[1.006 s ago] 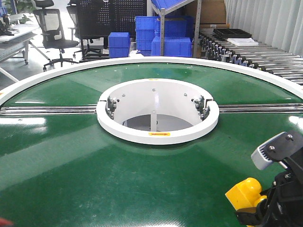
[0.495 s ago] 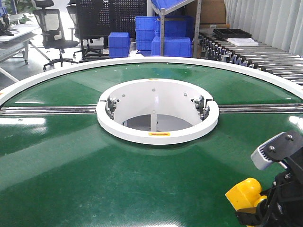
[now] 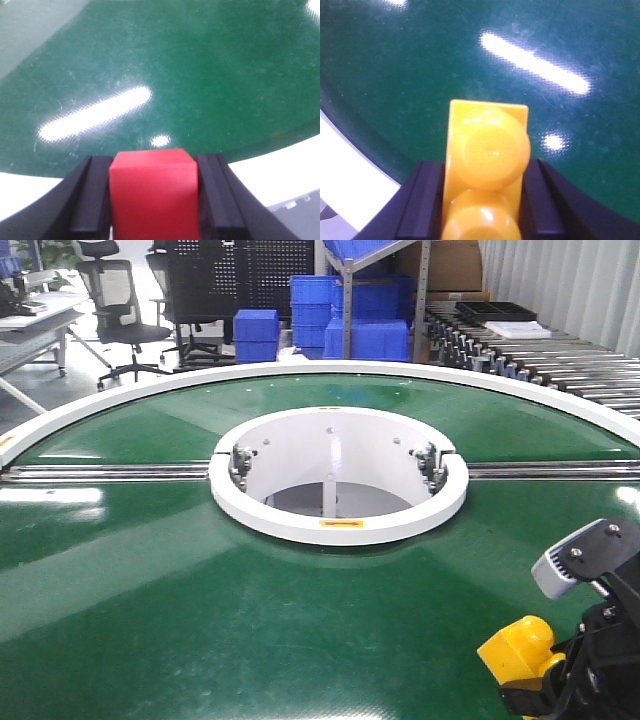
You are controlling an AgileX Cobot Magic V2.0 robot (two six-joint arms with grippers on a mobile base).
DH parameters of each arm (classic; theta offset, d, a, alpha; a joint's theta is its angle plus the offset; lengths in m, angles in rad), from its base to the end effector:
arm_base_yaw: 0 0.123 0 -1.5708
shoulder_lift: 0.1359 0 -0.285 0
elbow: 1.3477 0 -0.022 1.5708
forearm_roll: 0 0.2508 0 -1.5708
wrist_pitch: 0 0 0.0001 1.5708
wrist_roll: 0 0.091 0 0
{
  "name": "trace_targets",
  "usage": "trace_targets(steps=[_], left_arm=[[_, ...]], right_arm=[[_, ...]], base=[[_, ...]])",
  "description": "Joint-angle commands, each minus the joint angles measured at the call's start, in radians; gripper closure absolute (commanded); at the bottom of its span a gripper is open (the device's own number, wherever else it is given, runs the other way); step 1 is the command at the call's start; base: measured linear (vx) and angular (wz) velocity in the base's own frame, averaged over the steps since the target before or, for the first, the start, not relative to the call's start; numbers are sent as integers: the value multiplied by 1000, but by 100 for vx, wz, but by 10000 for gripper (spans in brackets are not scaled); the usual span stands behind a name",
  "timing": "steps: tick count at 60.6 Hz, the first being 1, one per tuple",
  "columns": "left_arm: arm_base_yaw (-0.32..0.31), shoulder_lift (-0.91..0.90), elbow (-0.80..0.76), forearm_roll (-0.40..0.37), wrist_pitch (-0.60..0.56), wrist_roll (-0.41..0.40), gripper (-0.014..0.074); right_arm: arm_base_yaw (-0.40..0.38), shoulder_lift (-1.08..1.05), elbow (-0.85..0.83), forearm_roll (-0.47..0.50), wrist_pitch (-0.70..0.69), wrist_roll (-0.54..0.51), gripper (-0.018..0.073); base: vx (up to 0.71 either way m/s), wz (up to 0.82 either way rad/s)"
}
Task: Pick red and yellow blocks into blue bin
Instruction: 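Raise both held blocks clear of the table, then drive the base away from the table holding both blocks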
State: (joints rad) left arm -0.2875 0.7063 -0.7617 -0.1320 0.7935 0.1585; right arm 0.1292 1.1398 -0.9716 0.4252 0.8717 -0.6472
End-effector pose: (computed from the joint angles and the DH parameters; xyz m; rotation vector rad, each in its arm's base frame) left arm 0.1200 -0.0444 0.3384 0.4417 2.1791 -0.2264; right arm 0.2165 0.0571 0.3293 -0.7251 2.3254 0.2932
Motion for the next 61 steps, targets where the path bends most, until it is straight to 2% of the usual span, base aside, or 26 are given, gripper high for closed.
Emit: trace_targets(steps=[1,22,61], left_arm=[[-9,-4,-24,-12,-67,-3,346],[-9,-4,-24,-11,-67,-3,346],[-9,-5,-24,-11,-66,-3,346]], right_arm=[[1,-13,-26,31,-44,-4,234],[1,-13,-26,31,-44,-4,234],[1,-13,-26,31,-44,-4,234]], base=[[-2,9],[-7,33],[-14,78]])
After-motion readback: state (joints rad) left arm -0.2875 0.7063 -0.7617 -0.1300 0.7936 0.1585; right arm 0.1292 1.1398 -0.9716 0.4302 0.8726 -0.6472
